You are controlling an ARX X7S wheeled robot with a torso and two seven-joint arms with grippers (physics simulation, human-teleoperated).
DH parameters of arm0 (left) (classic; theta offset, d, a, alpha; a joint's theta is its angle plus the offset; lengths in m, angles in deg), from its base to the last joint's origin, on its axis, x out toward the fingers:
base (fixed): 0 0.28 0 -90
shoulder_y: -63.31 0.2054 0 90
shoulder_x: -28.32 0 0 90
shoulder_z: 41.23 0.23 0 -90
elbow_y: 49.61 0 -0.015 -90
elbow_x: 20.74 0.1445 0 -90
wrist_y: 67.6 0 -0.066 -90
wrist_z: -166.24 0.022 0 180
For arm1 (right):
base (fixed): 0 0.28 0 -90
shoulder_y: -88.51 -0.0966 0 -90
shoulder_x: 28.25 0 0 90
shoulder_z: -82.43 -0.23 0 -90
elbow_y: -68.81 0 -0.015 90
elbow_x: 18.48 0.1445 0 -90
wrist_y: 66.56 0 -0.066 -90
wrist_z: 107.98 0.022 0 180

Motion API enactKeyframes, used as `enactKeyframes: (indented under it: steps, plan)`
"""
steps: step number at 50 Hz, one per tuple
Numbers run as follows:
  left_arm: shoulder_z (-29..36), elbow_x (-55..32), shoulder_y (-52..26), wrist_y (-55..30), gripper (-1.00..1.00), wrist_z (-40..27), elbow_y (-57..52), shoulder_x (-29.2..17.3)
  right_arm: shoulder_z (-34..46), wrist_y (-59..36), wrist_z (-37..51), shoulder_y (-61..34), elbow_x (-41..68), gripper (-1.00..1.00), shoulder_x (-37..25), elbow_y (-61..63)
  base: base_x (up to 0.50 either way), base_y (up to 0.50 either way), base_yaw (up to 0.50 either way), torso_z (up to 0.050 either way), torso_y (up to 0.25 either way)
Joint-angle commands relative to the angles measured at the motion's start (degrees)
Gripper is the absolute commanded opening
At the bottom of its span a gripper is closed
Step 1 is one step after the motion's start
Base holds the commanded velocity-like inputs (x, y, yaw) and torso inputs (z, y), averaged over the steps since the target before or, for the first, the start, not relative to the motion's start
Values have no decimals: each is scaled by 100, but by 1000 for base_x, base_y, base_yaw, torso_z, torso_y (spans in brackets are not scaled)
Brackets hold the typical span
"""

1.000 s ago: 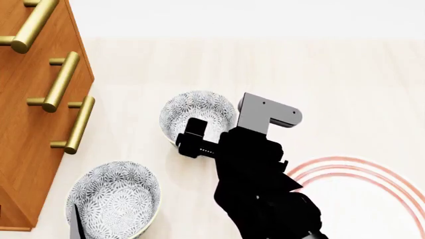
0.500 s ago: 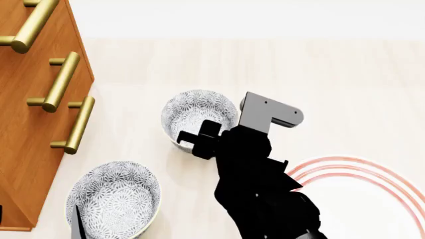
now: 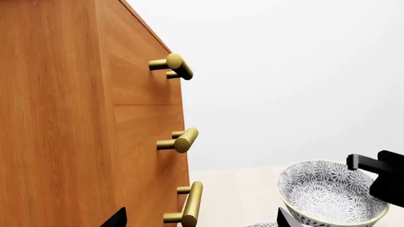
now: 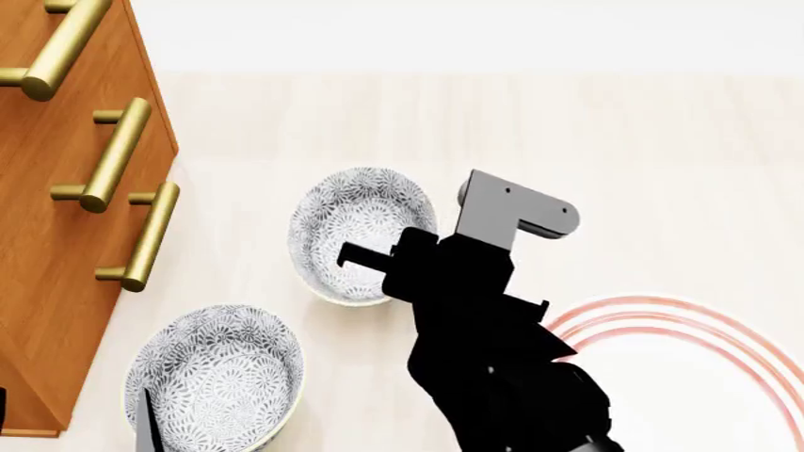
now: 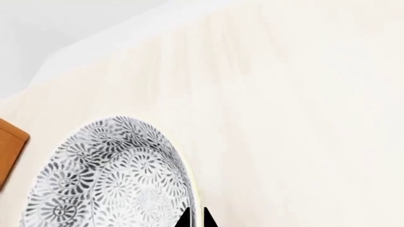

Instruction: Pick up the bowl and put it in the front on the plate.

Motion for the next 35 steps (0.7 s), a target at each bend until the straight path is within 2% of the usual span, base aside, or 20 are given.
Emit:
enactKeyframes:
  steps: [1, 12, 23, 35]
  plan:
    - [-42, 43, 4, -8, 100, 34, -18, 33, -71, 123, 182, -19, -139, -100, -113, 387, 0, 0, 0, 0, 0]
    - [-43, 35, -14, 0, 100, -1, 1, 25, -141, 526, 968, -271, -550, -100, -871, 1959, 0, 0, 0, 0, 0]
    - [-38, 37, -10, -34, 100, -40, -27, 17, -478, 622, 1616, -342, -519, -100, -2000, 3696, 0, 0, 0, 0, 0]
    - [7, 16, 7, -18, 100, -37, -16, 7, -892, 819, 2038, 9, -502, -100, -3854, 5979, 0, 0, 0, 0, 0]
